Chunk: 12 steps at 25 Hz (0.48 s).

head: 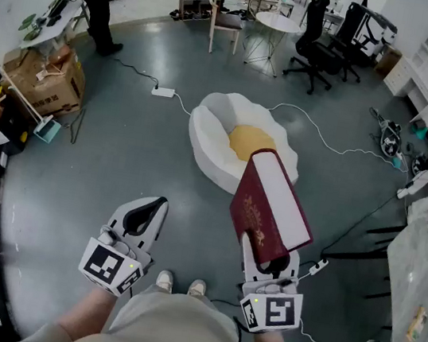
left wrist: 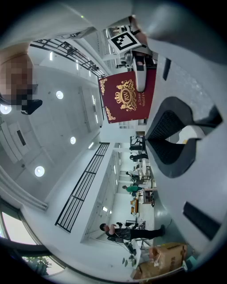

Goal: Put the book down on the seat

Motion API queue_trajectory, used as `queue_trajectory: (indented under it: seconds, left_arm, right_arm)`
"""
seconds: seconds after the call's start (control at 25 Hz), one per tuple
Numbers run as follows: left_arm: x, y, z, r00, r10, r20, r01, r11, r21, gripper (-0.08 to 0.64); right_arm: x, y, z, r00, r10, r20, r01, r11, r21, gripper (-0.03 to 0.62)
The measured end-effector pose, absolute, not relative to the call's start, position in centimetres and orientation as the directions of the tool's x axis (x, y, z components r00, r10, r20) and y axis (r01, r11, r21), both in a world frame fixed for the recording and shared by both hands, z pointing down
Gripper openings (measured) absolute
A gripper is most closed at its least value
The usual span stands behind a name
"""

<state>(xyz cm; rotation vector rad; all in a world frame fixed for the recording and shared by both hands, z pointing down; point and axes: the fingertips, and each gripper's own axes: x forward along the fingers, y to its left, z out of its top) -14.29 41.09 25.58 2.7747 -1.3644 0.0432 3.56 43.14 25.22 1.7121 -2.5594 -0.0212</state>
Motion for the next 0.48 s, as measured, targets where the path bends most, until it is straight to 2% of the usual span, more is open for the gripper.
queue_trajectory:
  seconds: [0.48]
  left_arm:
    - [-14.1, 40.32, 25.9, 0.626, -0.778, 0.047, -0.78, -0.625, 0.036, 0.003]
  right_arm:
    - [3.11, 43.21, 25.51, -0.388, -0.92, 0.049, -0.921, 0.389, 0.024, 0.212]
